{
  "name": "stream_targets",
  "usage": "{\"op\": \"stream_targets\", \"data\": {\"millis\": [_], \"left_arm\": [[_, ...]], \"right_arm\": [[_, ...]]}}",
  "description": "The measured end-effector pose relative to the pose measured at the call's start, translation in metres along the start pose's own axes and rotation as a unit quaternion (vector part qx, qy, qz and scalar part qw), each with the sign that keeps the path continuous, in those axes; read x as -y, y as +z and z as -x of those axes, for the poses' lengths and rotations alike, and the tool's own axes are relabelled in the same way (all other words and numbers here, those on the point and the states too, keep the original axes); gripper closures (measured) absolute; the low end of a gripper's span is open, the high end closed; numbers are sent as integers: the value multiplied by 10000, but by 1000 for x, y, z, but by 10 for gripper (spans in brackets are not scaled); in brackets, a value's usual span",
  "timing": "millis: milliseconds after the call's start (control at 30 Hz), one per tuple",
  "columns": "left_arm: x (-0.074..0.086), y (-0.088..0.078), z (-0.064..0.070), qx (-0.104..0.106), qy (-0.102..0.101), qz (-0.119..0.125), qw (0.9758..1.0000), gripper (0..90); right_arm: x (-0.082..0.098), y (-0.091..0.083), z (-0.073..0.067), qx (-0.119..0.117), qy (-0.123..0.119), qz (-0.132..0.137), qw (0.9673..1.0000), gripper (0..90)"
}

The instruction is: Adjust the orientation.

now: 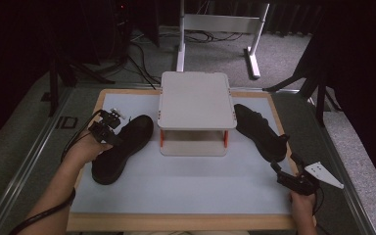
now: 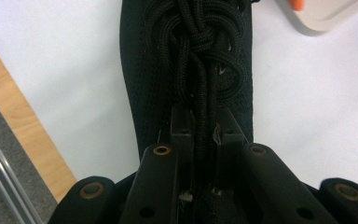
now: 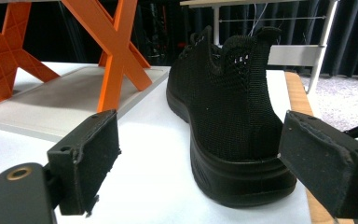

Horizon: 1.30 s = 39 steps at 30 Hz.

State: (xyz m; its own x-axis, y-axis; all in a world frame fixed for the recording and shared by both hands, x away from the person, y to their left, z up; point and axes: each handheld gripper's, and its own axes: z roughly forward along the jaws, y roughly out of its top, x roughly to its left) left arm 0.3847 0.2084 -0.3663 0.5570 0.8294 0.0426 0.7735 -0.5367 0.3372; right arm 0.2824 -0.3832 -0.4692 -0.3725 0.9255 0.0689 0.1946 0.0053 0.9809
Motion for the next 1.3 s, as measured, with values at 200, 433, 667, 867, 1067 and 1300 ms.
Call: {"op": "stream_targets", "data": {"millis": [200, 433, 667, 867, 1067, 1300], "left_arm": [[5, 3, 13, -56, 90, -8, 9999, 826], [3, 17, 23, 83, 151, -127, 9998, 826], [5, 18, 19, 238, 121, -62, 9996, 819], [7, 13, 17, 428, 128, 76, 9990, 618], [13, 5, 15, 731, 95, 302, 9968, 440], [26, -4, 10, 741, -2, 560, 9957, 440]], "right_arm": [[0, 0, 0, -30, -10, 4, 10000, 119], [0, 1, 0, -87, 2, -38, 10000, 119], [0, 0, 2, -102, 84, -42, 9999, 119], [0, 1, 1, -131, 39, -101, 9999, 119], [0, 1, 1, -132, 48, -79, 9999, 119], [0, 1, 0, -129, -10, -87, 9999, 119]]}}
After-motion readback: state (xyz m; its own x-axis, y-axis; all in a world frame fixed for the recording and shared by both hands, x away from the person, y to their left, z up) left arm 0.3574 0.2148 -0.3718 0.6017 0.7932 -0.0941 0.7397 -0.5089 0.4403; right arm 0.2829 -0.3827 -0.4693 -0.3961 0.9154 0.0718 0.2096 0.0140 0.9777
